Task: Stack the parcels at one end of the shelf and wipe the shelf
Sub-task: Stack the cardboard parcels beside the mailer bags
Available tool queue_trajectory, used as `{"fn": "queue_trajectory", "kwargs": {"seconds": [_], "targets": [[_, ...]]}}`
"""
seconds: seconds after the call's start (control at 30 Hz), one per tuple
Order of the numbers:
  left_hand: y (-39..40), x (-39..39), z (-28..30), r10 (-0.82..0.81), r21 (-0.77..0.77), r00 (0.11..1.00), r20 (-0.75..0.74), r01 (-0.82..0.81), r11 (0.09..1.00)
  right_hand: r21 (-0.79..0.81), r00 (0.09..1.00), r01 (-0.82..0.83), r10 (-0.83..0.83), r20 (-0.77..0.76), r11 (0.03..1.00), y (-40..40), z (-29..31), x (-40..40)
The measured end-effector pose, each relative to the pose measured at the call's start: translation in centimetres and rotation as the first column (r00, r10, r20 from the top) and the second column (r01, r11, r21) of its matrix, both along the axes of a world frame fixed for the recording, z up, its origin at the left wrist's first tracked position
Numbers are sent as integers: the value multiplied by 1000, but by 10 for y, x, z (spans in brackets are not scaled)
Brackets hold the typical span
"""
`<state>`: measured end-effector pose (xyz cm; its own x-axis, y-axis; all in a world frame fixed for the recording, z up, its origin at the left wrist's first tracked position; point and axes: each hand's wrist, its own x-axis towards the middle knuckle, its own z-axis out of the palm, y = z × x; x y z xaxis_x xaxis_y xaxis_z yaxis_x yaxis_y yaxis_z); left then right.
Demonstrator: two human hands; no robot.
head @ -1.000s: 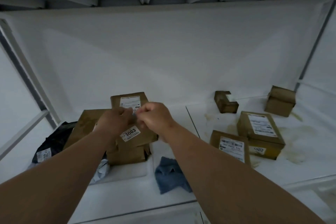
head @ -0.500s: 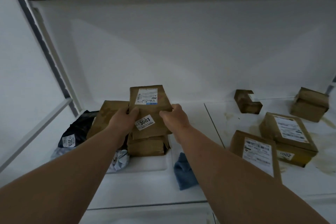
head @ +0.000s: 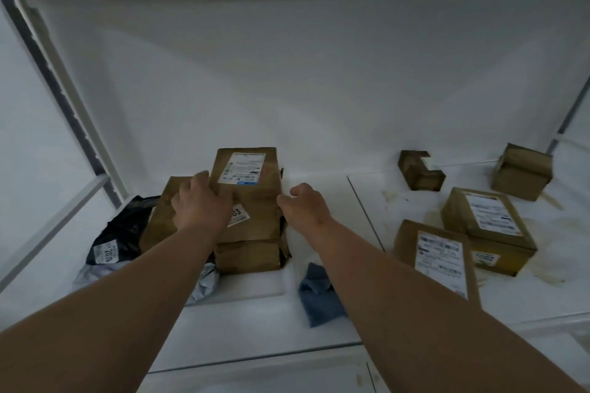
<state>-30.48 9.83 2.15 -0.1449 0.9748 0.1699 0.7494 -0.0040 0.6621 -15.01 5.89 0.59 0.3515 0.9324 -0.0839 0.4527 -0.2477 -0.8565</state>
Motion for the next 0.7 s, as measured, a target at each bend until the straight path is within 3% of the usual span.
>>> {"fn": "queue_trajectory", "kwargs": {"seconds": [0.1, 0.2, 0.37, 0.47, 0.6, 0.7], "targets": [[-18, 29, 12, -14, 82, 1000, -25, 16, 996, -30, 999, 15, -13, 51, 999, -11, -1, 27], [-34, 61, 17, -148, 110, 988, 32, 144, 984, -99, 996, 37, -28, 82, 994, -27, -4, 60], [-64, 120, 4, -265, -42, 950, 167, 276, 960, -64, 990, 49, -40, 134, 997, -72, -4, 127], [-77, 148, -18, -316, -157, 901, 296, 372, 915, -24, 974, 169, -163, 154, 985, -94, -8, 169], [-91, 186, -43, -324, -307, 896, 304, 414, 857, -174, 920, 328, -272, 283, 929, -120, -20, 214], [-105, 215, -53, -334, -416, 893, 301, 438, 797, -349, 941, 300, -216, 259, 888, -139, -29, 239]]}}
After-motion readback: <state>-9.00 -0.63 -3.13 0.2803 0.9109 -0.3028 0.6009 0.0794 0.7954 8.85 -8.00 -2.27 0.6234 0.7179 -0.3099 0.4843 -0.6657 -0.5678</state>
